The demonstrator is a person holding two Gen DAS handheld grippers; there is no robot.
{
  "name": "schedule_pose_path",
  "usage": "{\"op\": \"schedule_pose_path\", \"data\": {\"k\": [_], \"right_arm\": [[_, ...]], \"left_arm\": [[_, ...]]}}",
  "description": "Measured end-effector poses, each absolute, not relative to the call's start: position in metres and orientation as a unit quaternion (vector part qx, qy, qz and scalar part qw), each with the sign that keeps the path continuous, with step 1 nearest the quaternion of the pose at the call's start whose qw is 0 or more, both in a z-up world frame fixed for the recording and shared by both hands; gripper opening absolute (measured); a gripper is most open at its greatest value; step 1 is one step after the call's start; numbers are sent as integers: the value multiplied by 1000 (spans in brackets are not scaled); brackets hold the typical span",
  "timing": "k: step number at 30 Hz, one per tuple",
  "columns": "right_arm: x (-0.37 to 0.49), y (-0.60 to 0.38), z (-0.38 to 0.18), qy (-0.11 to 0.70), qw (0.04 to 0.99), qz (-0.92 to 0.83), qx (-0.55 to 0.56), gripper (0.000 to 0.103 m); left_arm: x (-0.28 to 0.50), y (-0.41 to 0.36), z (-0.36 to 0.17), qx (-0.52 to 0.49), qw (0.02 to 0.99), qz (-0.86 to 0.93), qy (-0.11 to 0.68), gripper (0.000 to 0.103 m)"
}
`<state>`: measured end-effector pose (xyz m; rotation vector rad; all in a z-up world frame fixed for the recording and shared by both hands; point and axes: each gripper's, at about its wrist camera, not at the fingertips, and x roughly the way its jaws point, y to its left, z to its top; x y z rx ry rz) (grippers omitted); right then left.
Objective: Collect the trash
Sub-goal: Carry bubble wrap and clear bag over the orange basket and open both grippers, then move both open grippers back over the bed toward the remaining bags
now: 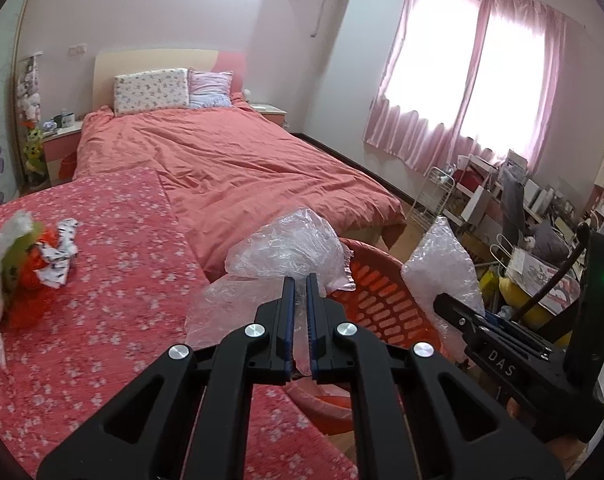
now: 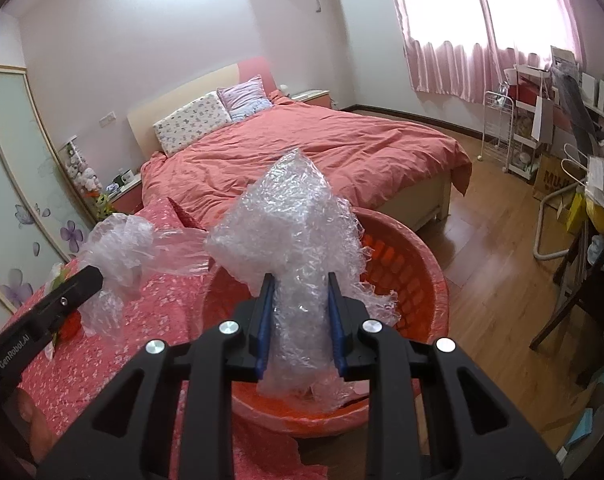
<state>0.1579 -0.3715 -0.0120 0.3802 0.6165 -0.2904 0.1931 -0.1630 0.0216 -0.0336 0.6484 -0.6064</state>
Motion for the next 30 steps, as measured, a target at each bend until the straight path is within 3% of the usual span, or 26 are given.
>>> {"op": "schedule_pose_path", "data": {"k": [15, 21, 24, 26, 30], "right_arm": [[175, -405, -25, 295, 920, -147, 211, 27], [182, -411, -32, 296, 919, -140, 220, 39], [184, -412, -36, 299, 918, -138, 223, 48], [185, -411, -36, 299, 917, -137, 223, 55], [185, -408, -37, 298, 919, -141, 217, 67]], "left_arm": [[211, -203, 1, -3, 882, -323, 344, 6], [218, -203, -12, -2, 874, -320, 366, 6], [223, -200, -18, -9, 869, -314, 382, 20], [224, -194, -21, -11, 872, -303, 384, 43], [224, -184, -23, -7, 877, -287, 385, 50]]}}
